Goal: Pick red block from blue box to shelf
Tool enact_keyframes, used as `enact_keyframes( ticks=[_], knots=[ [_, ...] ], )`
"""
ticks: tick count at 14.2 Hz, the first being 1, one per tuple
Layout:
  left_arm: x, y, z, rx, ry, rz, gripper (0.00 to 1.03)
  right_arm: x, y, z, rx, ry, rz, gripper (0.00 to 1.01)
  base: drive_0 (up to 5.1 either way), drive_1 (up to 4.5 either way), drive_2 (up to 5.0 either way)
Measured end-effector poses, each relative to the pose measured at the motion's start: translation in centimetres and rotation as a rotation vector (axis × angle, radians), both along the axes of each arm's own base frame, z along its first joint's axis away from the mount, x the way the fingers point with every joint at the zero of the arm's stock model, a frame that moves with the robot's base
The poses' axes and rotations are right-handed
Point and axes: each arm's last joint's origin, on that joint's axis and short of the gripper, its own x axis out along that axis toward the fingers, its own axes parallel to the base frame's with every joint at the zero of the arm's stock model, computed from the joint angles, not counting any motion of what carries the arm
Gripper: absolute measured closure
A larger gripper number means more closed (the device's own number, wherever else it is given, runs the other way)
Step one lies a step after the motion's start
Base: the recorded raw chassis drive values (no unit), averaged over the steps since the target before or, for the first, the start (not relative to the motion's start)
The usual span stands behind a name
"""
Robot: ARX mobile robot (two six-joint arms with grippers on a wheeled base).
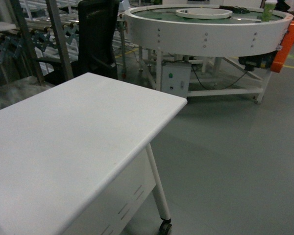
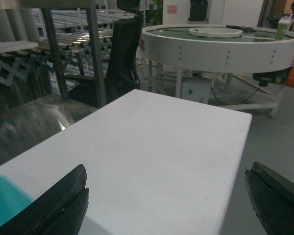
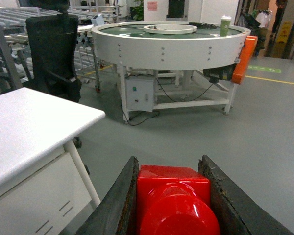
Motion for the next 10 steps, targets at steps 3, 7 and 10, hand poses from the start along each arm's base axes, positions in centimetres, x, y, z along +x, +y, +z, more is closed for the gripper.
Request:
enact_keyframes(
  ticks=[3, 7, 10],
  knots=[
    [0.00, 0.00, 0.00, 0.000, 0.000, 0.000, 0.05, 0.00, 0.00, -0.01, 0.000, 0.001, 0.000, 0.72, -1.6, -1.62, -1.6],
    [0.00, 0.00, 0.00, 0.000, 0.000, 0.000, 0.05, 0.00, 0.00, 0.00, 0.000, 0.000, 0.000, 0.72, -1.6, -1.58, -1.6],
    [0.00, 0.00, 0.00, 0.000, 0.000, 0.000, 0.05, 0.00, 0.00, -0.01, 0.000, 0.001, 0.000, 0.72, -1.6, -1.64, -1.6]
  ],
)
